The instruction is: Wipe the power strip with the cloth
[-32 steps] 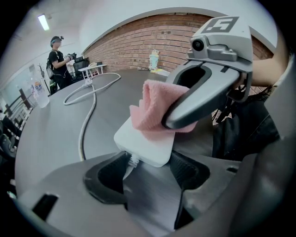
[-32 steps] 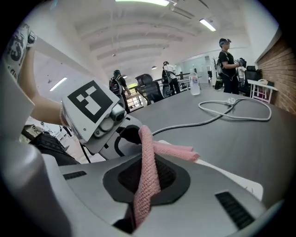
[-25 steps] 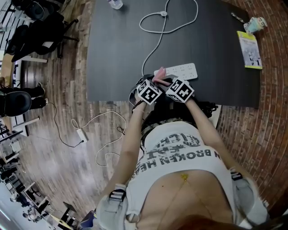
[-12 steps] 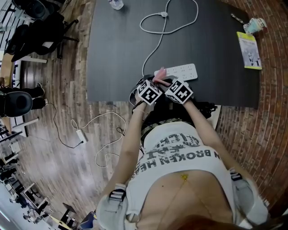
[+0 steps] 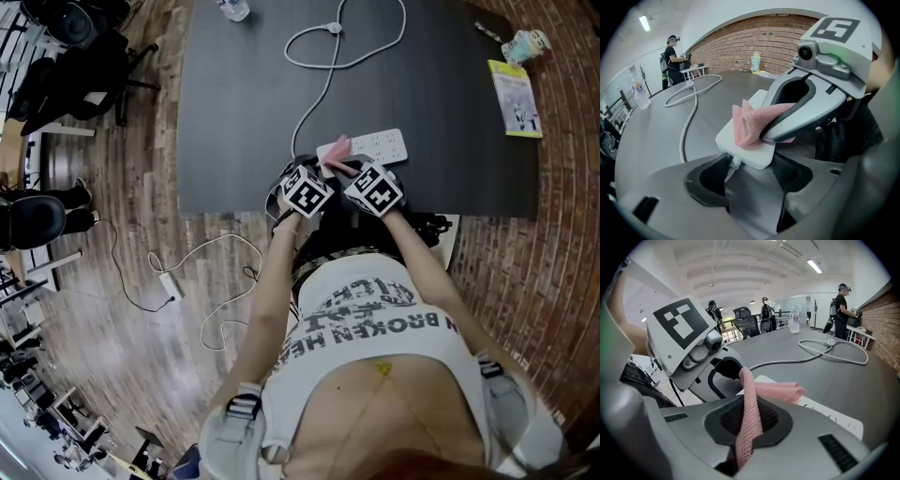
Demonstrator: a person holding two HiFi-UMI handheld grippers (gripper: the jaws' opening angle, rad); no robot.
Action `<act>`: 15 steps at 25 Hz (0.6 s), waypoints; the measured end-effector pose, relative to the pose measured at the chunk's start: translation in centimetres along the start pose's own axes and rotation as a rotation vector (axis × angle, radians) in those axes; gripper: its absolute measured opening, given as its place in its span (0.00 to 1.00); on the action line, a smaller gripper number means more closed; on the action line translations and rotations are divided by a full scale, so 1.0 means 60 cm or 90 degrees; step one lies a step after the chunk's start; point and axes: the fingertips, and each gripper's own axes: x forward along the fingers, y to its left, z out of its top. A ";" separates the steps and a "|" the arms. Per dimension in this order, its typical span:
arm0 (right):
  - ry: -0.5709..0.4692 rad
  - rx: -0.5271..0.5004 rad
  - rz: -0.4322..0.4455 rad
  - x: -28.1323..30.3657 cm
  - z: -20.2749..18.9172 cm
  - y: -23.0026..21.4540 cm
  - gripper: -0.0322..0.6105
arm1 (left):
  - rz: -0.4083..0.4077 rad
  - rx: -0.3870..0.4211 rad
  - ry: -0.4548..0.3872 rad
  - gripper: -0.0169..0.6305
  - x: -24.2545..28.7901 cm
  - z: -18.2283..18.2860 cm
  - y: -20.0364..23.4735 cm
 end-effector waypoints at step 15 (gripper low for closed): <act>-0.005 0.029 -0.038 -0.023 -0.018 -0.032 0.07 | -0.001 -0.001 0.001 0.46 0.001 0.001 0.000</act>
